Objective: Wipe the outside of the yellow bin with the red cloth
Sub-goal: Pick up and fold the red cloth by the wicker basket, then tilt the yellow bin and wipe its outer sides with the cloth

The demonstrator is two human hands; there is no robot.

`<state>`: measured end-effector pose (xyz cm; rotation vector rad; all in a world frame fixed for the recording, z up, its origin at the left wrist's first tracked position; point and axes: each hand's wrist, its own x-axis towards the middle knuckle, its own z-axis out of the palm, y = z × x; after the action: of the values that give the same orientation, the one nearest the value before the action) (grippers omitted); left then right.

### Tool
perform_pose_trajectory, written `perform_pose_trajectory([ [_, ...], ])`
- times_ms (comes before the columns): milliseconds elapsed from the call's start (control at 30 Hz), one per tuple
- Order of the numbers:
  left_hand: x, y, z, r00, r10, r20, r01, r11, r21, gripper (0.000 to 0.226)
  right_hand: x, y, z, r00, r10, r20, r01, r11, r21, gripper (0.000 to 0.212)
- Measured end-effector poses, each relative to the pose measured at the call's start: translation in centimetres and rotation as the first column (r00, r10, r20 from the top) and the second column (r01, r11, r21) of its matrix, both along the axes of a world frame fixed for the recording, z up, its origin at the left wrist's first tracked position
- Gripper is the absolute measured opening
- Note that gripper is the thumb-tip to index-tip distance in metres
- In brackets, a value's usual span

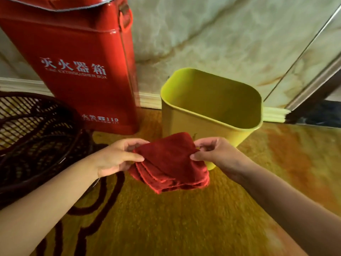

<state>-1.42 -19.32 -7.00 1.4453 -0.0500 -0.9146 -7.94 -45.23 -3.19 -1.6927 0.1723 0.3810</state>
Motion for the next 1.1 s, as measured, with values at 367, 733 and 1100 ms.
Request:
perform_pose_trajectory([
  [367, 3.2, -7.2, 7.8, -0.129, -0.636, 0.761, -0.333, 0.751, 0.571, 0.061, -2.4, -2.8, -2.4, 0.994, 0.010, -0.112, 0.011, 0.984, 0.180, 0.021],
  [733, 7.3, -11.3, 7.8, 0.177, -0.726, 0.664, -0.148, 0.647, 0.748, 0.030, -4.7, -5.1, -1.9, 0.972, -0.180, -0.148, 0.226, 0.885, 0.408, 0.023],
  [1100, 7.7, -15.0, 10.0, 0.371, -0.633, 0.679, 0.086, 0.752, 0.654, 0.026, -4.4, -6.5, -0.9, 0.935, -0.334, -0.121, 0.348, 0.793, 0.500, 0.029],
])
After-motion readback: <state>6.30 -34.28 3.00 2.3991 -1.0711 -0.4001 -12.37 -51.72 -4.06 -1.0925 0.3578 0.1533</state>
